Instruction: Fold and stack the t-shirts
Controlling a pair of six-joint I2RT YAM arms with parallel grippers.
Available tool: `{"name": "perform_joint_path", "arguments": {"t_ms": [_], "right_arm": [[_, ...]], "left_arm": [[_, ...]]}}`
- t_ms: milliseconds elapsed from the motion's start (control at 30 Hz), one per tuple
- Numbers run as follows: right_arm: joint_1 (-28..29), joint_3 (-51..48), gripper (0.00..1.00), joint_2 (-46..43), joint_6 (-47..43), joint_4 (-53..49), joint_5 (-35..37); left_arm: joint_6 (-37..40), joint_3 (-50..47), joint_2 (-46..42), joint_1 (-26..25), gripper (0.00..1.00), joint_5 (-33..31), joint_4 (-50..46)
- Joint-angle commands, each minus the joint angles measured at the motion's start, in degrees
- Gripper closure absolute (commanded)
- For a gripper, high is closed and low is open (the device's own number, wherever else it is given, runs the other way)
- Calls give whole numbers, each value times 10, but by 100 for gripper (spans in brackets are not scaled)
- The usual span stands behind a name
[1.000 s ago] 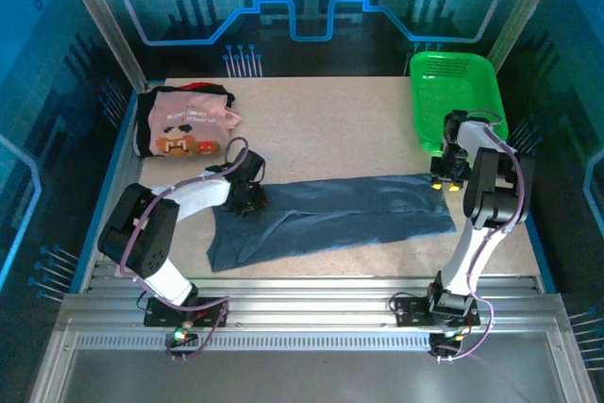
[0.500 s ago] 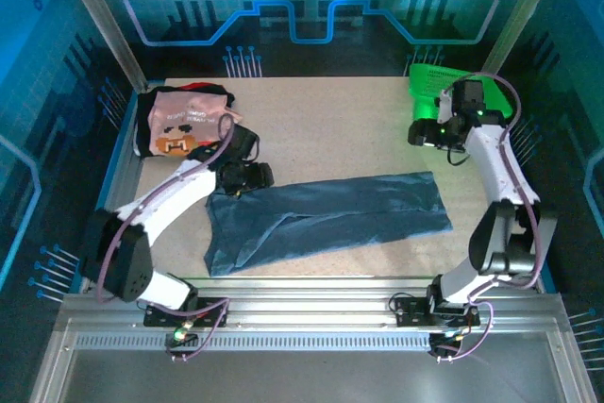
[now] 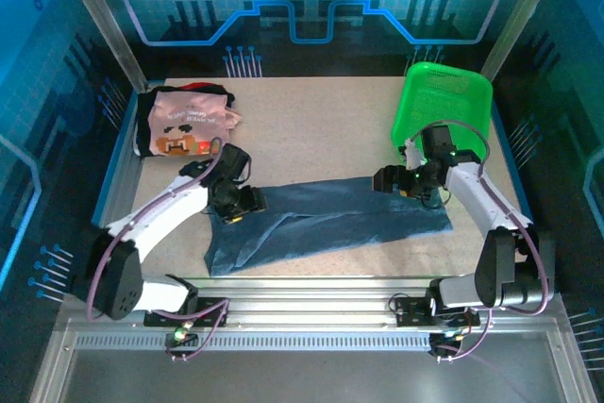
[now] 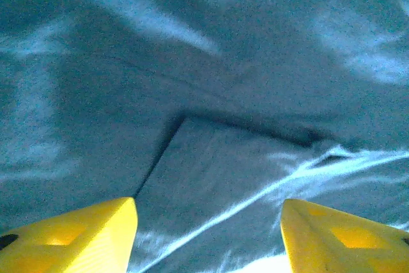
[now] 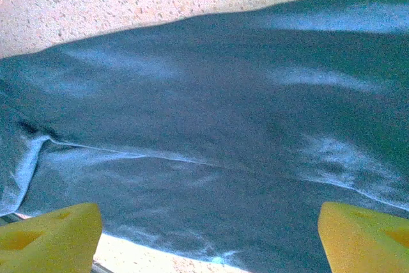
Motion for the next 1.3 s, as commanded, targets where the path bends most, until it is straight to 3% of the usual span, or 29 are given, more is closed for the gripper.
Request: {"name": "perform_joint_path", "arguments": {"t_ms": [0, 167, 300, 500, 867, 1167, 1267], "right_arm": [[4, 7, 11, -6, 0, 2, 0], [3, 9, 11, -17, -4, -6, -4], [4, 8, 11, -22, -4, -5, -7], [3, 13, 11, -7, 0, 0, -6], [-2, 26, 11, 6, 2, 1, 9], [-7, 24, 12, 13, 4, 1, 21], [-9, 23, 12, 13, 4, 2, 17]], "left_arm": [[27, 26, 49, -1, 41, 25, 42], [41, 53, 110, -8, 49, -8, 5], [31, 41, 108, -13, 50, -28, -3], [27, 36, 121, -33, 53, -17, 15], [21, 15, 104, -42, 86, -3, 20], [6, 12, 64, -71, 94, 1, 9], [-16, 0, 42, -73, 92, -40, -5]]}}
